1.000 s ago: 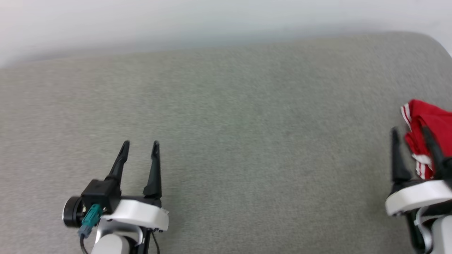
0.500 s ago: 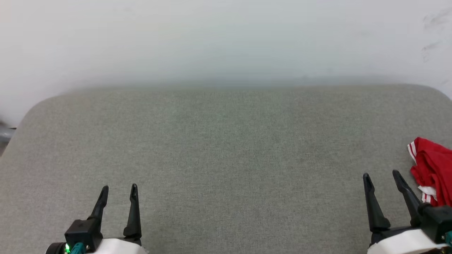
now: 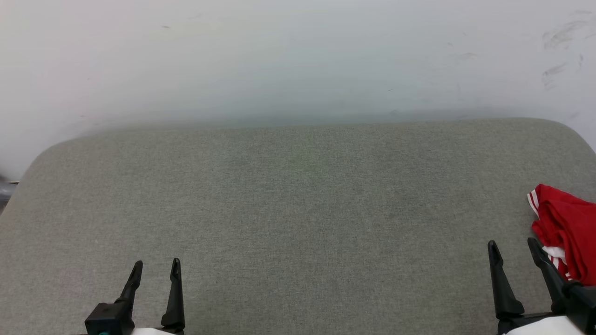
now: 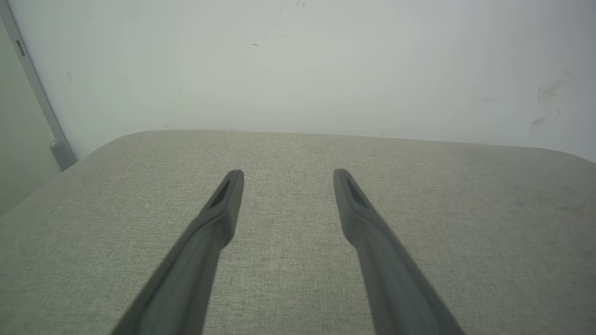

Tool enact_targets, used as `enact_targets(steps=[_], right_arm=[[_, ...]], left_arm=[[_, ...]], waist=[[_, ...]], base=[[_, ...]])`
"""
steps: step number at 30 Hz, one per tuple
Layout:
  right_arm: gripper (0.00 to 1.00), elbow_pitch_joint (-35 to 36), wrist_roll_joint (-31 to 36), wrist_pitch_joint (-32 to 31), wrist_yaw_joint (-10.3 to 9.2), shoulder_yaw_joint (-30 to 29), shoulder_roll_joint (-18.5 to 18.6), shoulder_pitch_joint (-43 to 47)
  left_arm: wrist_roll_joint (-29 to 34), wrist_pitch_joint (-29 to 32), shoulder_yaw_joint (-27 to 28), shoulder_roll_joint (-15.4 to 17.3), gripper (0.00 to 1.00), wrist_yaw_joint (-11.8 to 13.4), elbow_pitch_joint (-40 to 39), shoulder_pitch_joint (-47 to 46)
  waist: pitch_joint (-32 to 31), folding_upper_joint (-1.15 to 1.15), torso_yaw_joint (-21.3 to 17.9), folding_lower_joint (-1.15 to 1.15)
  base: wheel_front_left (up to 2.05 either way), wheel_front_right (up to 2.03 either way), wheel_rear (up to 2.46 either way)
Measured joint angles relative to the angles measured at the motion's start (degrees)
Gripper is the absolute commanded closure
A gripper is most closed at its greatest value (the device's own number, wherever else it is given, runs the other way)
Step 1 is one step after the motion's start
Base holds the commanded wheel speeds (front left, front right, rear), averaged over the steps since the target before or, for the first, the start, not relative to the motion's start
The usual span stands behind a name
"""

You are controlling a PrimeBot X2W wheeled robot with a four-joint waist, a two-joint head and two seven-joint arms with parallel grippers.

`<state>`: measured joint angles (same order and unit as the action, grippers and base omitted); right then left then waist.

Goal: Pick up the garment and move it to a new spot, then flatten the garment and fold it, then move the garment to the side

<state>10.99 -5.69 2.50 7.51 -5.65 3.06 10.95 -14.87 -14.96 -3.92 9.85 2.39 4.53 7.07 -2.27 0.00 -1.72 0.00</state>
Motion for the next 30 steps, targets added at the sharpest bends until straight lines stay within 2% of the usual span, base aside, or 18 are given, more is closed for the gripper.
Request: enact_targets(steps=[9,10,15,30], right_arm=[[0.00,-0.44,-0.82,0.57,0.00,0.02,-0.03,-0.05],[1.00,-0.51,-0.83,0.59,0.00,0.08,-0.03,-0.05],[1.00,-3.00,-1.43,0.46,0.01,0.33,-0.07,0.30],[1.00,-7.60,-19.84,-0.60,0.01,1.12,0.23,-2.14]], left_arm=[[-0.55,0.16,-0.29,0.30,0.00,0.15,0.52,-0.01],[-0.70,0.16,-0.35,0.31,1.00,0.13,0.56,-0.01],[-1.49,0.52,-0.60,-0.57,1.00,0.14,3.07,0.69],[-17.03,4.87,1.56,-1.86,1.00,-1.91,4.52,-1.32]], waist=[[-0.14,0.00,-0.02,0.01],[-0.17,0.00,-0.06,0.01],[-0.16,0.00,-0.06,0.01],[0.18,0.00,0.17,0.01]], base=[[0.00,0.00,0.00],[0.00,0.00,0.00],[0.00,0.00,0.00],[0.00,0.00,0.00]])
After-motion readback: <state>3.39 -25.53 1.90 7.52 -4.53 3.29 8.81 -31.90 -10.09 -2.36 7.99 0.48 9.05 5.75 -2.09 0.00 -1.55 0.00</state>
